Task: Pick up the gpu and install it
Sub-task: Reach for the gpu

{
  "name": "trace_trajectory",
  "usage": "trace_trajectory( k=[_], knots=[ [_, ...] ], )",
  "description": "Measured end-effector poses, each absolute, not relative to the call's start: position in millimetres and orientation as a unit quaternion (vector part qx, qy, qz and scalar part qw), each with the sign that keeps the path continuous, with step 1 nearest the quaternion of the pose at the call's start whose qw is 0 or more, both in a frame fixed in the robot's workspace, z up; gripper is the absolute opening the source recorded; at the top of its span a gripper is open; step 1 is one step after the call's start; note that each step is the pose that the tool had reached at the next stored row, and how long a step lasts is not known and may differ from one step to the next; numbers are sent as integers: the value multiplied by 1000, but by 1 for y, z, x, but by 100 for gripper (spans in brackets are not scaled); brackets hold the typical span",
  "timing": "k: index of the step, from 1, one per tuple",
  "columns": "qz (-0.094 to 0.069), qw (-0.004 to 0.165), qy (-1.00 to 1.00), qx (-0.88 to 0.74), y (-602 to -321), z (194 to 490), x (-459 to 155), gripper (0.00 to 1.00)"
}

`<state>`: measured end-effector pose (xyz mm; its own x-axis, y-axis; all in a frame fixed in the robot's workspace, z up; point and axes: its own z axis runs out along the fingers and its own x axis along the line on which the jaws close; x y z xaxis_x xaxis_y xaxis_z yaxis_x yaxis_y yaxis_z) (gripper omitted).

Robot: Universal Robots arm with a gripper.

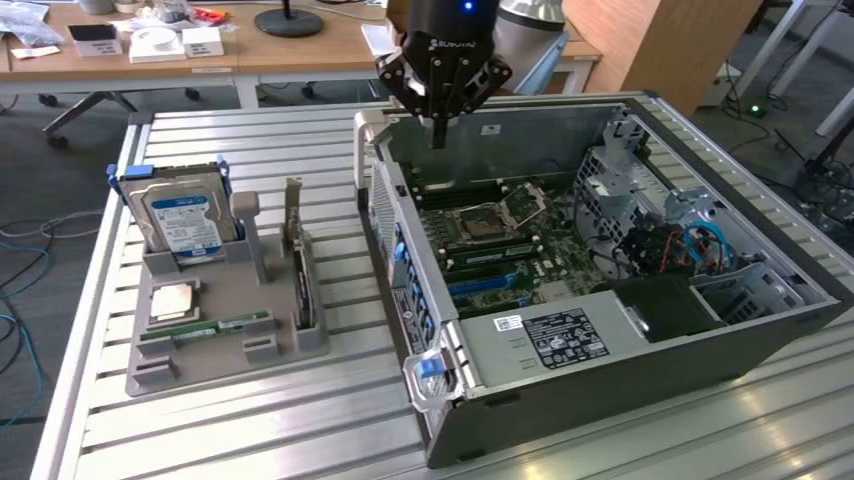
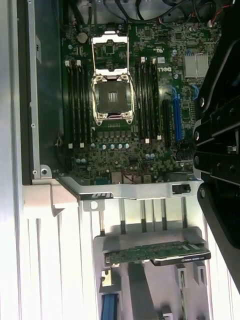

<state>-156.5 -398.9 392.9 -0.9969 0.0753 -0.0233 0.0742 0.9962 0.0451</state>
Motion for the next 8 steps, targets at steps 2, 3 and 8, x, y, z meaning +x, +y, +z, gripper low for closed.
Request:
trace_trajectory(
  k=[2, 3, 8],
  knots=[
    [22, 12, 999, 37, -399, 393, -159, 10],
    [22, 12, 999, 37, -399, 393, -160, 10],
    [22, 12, 999, 37, -399, 393, -166, 10]
  ],
)
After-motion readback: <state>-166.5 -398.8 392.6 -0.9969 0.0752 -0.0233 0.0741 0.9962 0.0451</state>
